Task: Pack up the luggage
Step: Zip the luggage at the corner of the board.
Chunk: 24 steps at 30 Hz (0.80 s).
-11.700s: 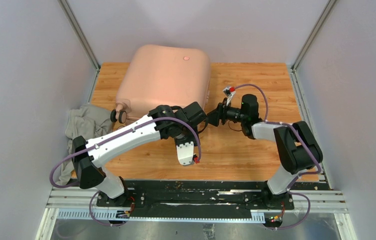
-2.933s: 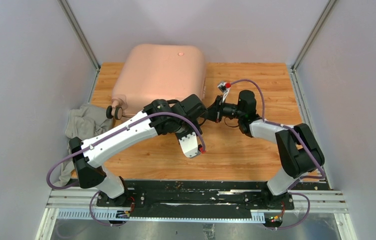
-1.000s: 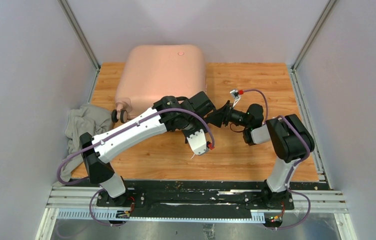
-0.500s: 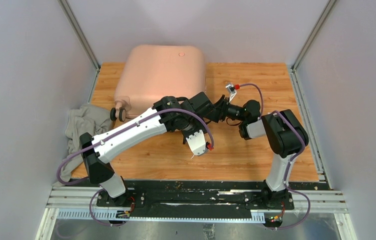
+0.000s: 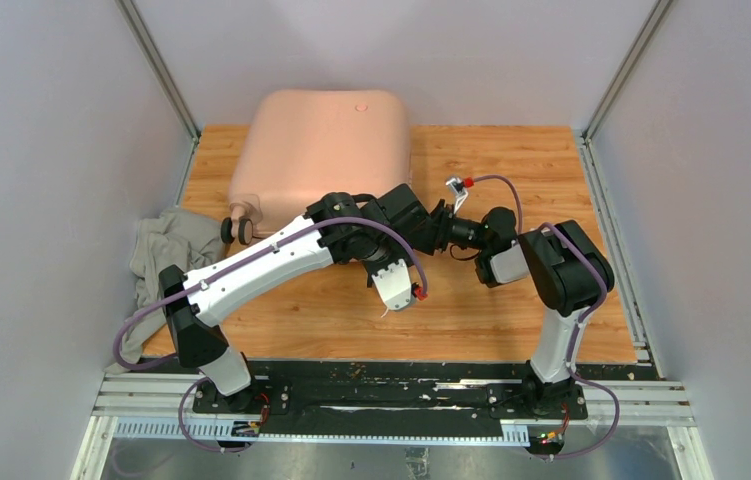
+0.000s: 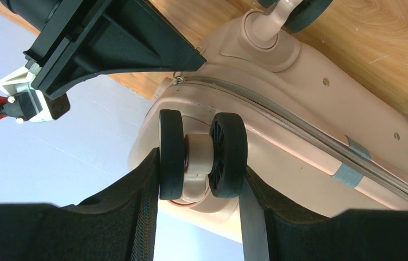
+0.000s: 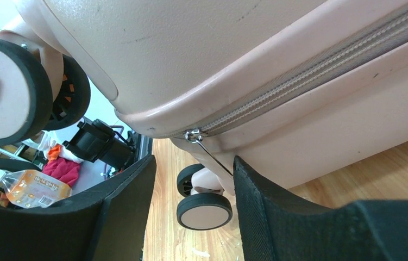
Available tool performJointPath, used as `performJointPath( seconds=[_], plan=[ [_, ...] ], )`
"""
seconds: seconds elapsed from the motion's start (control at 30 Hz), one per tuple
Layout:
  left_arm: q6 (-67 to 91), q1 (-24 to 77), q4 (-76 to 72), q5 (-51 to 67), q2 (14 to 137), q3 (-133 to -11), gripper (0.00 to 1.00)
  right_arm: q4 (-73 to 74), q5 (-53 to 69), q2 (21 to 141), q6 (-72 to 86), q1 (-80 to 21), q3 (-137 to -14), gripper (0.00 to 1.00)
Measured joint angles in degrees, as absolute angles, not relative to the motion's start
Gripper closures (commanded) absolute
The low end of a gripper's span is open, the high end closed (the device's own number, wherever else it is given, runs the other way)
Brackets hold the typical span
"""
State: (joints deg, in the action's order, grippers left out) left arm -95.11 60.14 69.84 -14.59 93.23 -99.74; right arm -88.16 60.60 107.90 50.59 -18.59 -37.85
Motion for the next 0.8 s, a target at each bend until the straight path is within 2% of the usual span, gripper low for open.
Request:
performJointPath(
  seconds=[0.27,0.53,0.8],
  plan=[
    [-95.1,60.1,69.5,-14.8,93.2,-99.7,1.00,-88.1,59.7,107.9,50.3,-18.7,-37.8,0.58],
    [-95.0,60.1,69.5,-15.9,91.9,-99.7,1.00,-86.9,58.7,108.2,50.2,-18.8,-40.0,0.97],
    [-94.7,60.1,69.3,-16.1,91.6,-99.7,1.00,-83.5,58.5,105.0,46.8,-19.0,-39.2,1.00]
  ],
)
